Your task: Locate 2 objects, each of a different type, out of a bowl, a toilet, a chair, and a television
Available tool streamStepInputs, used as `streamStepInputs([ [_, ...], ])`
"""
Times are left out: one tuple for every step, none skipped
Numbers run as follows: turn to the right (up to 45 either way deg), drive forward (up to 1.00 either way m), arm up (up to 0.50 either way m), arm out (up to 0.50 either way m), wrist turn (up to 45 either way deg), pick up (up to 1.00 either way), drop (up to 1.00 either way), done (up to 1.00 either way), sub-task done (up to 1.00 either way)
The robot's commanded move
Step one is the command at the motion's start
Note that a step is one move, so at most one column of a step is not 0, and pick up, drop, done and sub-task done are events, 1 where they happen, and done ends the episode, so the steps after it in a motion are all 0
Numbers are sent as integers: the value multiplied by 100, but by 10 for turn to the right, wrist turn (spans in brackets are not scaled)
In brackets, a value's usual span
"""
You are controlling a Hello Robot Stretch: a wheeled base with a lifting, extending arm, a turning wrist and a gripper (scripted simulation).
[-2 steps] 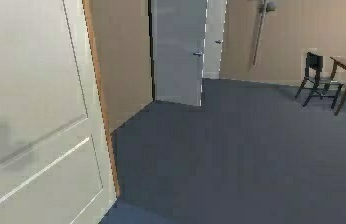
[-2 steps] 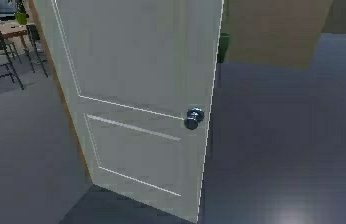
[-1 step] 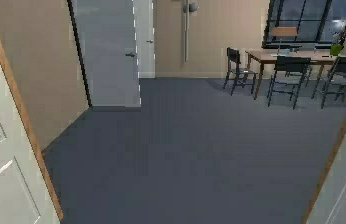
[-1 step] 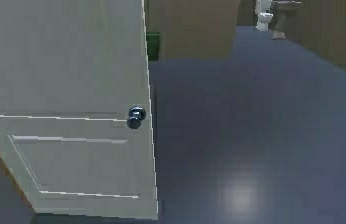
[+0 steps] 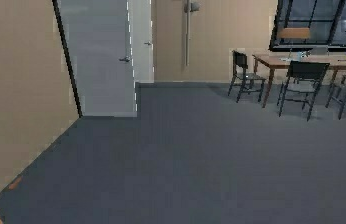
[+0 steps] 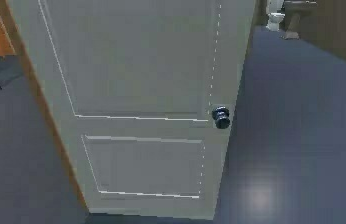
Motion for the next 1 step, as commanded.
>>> streamStepInputs([
  [270,0,0,0,0,0,0,0,0],
])
